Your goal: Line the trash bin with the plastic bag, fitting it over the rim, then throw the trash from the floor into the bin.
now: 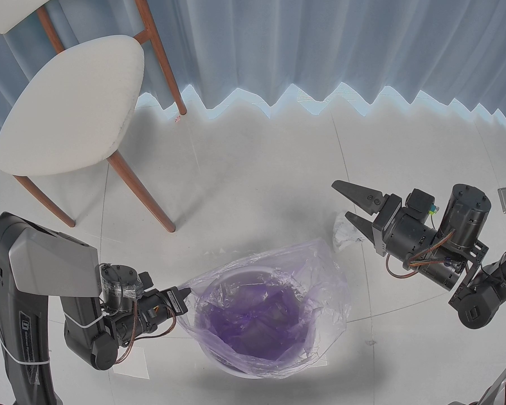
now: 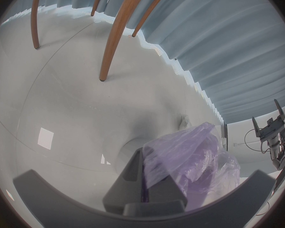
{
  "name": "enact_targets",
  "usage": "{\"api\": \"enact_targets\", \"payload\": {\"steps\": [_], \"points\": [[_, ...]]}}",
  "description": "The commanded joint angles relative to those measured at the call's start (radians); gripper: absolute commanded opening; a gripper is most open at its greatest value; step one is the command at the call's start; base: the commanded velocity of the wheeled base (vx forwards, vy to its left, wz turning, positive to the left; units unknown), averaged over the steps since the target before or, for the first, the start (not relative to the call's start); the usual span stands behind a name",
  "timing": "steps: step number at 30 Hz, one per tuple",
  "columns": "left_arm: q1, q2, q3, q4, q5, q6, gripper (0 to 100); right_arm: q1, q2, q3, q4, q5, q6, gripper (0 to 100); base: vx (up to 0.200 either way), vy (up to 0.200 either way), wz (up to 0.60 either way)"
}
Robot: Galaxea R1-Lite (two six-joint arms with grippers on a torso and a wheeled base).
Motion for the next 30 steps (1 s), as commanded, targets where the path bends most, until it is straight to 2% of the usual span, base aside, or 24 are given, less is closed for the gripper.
{"api": "enact_targets", "payload": {"steps": [1, 4, 5, 9, 10, 20, 24, 30], "points": [[0.001, -0.007, 0.012, -0.001, 0.021, 0.000, 0, 0.004, -0.008, 0.023, -0.020, 0.001, -0.002, 100, 0.000, 0.000, 0.00], [-0.005, -0.009, 0.011, -0.001, 0.058, -0.002, 0, 0.004, 0.003, 0.034, -0.039, 0.001, -0.002, 100, 0.000, 0.000, 0.00], [-0.010, -0.005, 0.003, -0.001, 0.095, -0.002, 0, 0.007, 0.021, 0.045, -0.066, 0.001, -0.005, 100, 0.000, 0.000, 0.00], [-0.027, 0.005, 0.015, -0.001, 0.106, -0.002, 0, 0.007, 0.057, 0.060, -0.142, -0.002, -0.010, 100, 0.000, 0.000, 0.00], [-0.030, 0.007, 0.015, -0.001, 0.106, -0.002, 100, 0.007, 0.060, 0.065, -0.154, -0.002, -0.010, 100, 0.000, 0.000, 0.00], [-0.024, -0.030, 0.031, -0.004, 0.113, -0.011, 100, 0.013, 0.075, 0.088, -0.179, 0.001, -0.008, 100, 0.000, 0.000, 0.00], [0.015, -0.120, 0.037, -0.004, 0.099, -0.011, 100, 0.013, 0.072, 0.089, -0.185, -0.001, -0.008, 100, 0.000, 0.000, 0.00], [-0.001, -0.245, 0.077, -0.002, 0.090, -0.012, 100, 0.013, 0.073, 0.092, -0.205, 0.001, -0.008, 100, 0.000, 0.000, 0.00]]}}
